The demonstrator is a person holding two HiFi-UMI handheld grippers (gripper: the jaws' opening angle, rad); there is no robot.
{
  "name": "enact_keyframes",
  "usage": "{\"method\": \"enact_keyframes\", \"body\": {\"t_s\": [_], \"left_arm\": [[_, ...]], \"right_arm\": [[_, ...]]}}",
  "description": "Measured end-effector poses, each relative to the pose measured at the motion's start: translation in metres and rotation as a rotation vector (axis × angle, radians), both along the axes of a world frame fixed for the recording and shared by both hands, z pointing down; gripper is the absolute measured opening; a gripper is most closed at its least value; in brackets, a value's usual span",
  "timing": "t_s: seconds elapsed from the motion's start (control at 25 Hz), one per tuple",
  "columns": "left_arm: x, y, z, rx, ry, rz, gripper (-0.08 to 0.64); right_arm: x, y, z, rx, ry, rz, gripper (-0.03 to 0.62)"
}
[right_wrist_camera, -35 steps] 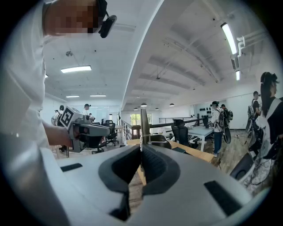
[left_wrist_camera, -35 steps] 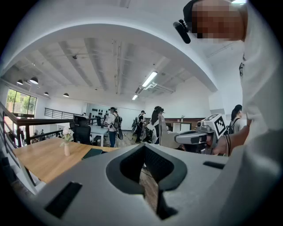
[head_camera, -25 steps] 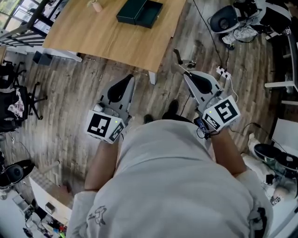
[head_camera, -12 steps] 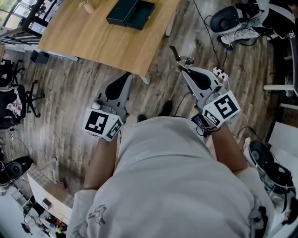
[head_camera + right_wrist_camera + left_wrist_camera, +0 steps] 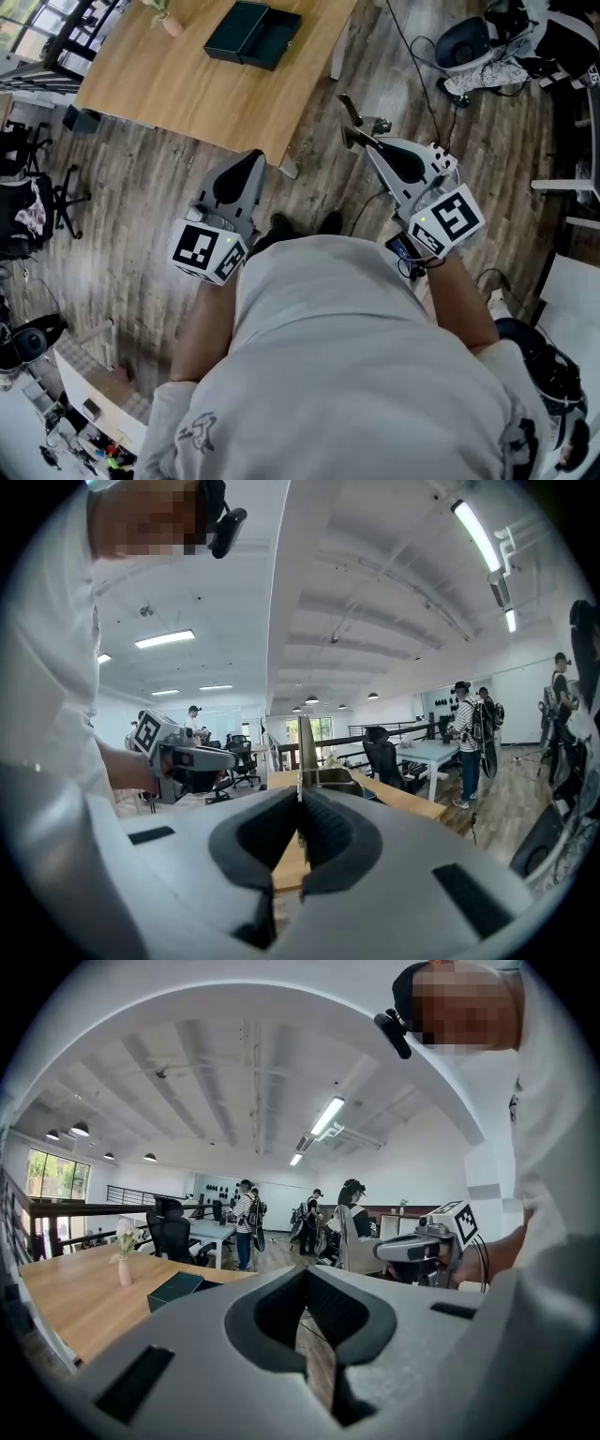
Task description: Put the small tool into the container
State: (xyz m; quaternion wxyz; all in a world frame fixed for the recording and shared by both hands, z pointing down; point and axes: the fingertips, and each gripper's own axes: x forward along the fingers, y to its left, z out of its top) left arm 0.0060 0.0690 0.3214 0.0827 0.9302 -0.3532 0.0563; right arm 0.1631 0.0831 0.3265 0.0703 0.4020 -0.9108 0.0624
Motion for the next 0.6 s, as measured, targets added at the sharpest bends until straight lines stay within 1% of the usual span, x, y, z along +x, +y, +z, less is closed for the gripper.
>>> {"method": "enact_keyframes", "body": {"t_s": [0.2,0.36,0.6], "left_arm": [[0.005,-0.012,0.002,-0.007,-0.003,0.01,0.006],[0.006,-0.021,0.004,-0.011,0.012,0.028,0.006],[0.005,-0.049,0.013,-0.028,0.019,0.061,0.006]], "right_arm": [[0.003,-0.008,0.002,-0.005,-0.008,0.01,0.009],[0.001,-0.016,0.004,-0.01,-0.005,0.021,0.009],[-0.005,-0.04,0.007,-0.016,0.0,0.035,0.009]]}}
